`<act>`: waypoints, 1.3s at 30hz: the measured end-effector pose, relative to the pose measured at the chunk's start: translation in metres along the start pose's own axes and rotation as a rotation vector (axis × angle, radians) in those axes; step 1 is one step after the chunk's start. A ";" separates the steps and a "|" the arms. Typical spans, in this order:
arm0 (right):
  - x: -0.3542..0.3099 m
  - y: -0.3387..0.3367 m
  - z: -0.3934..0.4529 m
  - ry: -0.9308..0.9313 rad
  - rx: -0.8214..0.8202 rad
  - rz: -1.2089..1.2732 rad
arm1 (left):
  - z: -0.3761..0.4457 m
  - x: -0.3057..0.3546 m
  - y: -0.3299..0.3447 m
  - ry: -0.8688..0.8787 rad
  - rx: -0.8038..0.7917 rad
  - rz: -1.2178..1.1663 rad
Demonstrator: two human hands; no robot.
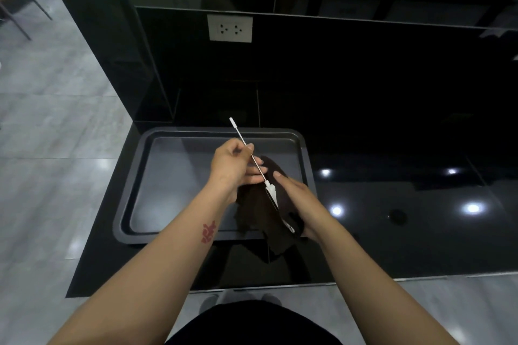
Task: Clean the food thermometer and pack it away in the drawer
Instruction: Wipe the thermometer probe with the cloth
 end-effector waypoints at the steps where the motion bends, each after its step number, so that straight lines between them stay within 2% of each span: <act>1: -0.003 0.003 0.001 0.012 -0.018 0.016 | 0.001 0.001 0.000 0.001 0.001 -0.004; 8: 0.005 -0.009 -0.002 0.020 0.015 0.015 | 0.013 0.011 -0.015 0.025 0.044 -0.017; 15: -0.028 0.007 -0.001 -0.141 0.104 -0.048 | 0.015 0.004 -0.002 -0.005 0.037 -0.039; 21: -0.011 -0.001 -0.012 -0.185 0.164 0.014 | 0.019 0.010 -0.012 0.024 0.093 -0.016; 27: -0.025 0.009 -0.006 -0.272 0.191 -0.064 | 0.018 0.011 -0.008 0.022 0.079 -0.019; 32: -0.011 0.001 -0.005 -0.234 0.230 -0.097 | 0.021 0.016 -0.017 0.028 0.113 -0.042; 36: -0.010 0.005 -0.009 -0.151 0.136 -0.040 | 0.024 0.011 -0.024 0.007 0.163 -0.045; 39: -0.024 0.017 -0.011 -0.251 0.128 -0.218 | 0.021 0.009 -0.017 0.008 0.151 -0.007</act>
Point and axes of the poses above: each hand's wrist, its own z-axis towards the middle knuckle, its own y-axis out of the palm, x = y × z, the point moved 4 cm from there along z, towards the middle knuckle, and after that the axes turned 10 degrees about z, right-handed, at the moved point
